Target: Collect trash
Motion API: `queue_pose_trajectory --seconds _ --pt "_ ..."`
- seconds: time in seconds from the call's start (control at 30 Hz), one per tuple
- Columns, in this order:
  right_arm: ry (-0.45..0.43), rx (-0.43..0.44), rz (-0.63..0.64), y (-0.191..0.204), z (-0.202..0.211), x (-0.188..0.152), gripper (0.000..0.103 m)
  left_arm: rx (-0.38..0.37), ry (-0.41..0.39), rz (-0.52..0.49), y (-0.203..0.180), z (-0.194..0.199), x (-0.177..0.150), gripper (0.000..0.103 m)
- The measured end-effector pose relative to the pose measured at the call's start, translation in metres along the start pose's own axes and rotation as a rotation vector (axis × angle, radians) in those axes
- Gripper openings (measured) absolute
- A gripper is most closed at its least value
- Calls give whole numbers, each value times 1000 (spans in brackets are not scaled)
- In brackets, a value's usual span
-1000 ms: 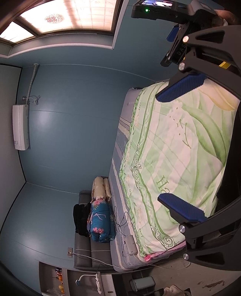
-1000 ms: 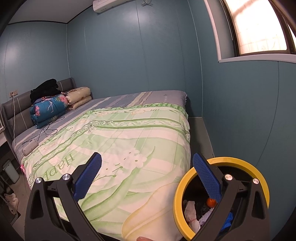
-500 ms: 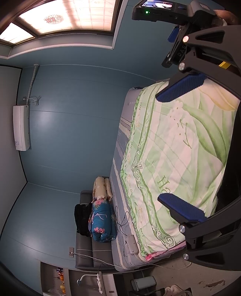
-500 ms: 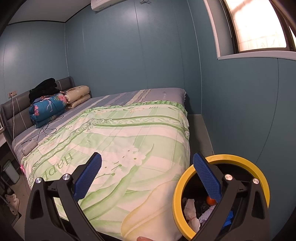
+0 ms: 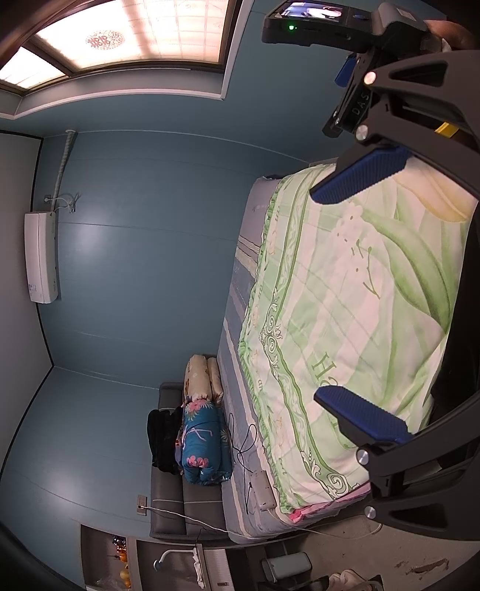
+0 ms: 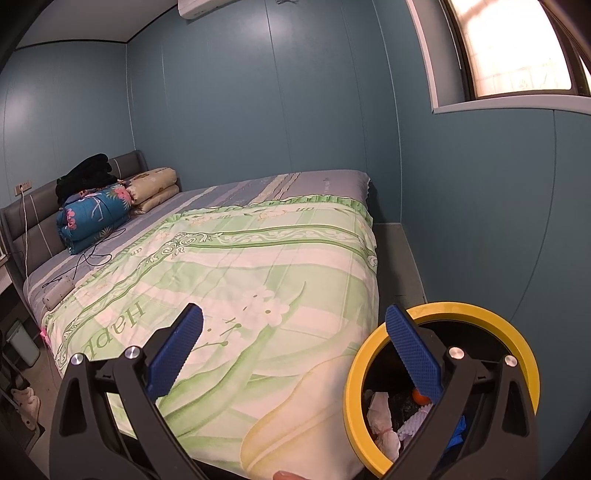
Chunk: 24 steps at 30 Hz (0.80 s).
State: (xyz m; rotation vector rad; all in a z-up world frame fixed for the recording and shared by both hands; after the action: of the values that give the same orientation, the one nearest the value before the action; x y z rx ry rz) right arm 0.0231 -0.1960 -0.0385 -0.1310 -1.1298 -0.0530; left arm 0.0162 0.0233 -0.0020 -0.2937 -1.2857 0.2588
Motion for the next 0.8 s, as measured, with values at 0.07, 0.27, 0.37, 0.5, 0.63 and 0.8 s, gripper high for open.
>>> queue_pose_trajectory --seconds 0.07,0.27,0.37,0.5,0.63,0.8 --pt "1 3 1 0 0 0 95 -2 1 2 0 0 0 95" --pt "-1 4 4 2 1 -1 95 -3 3 2 1 -1 -1 95" --pt "1 3 2 1 0 -1 95 -2 1 1 1 -1 -1 95" --pt "3 4 3 2 0 -2 95 -5 4 4 1 0 -2 95" --pt "3 4 4 2 0 -2 95 -4 5 4 2 0 -4 95" --pt "10 6 4 3 -1 -3 95 -4 5 4 2 0 -4 95"
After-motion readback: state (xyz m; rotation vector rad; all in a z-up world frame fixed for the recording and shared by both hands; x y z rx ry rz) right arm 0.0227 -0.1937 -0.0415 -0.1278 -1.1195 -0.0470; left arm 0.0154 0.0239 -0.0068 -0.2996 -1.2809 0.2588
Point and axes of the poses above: each gripper's, at about its wrist camera, not at the fingertips, and z roughly against the way its jaws point, y to its left, x to its top, the point moved 1 cm from there along -z, roughly the way its jaws point, and after that the axes turned 14 degrees about z, right-handed, at the moved point
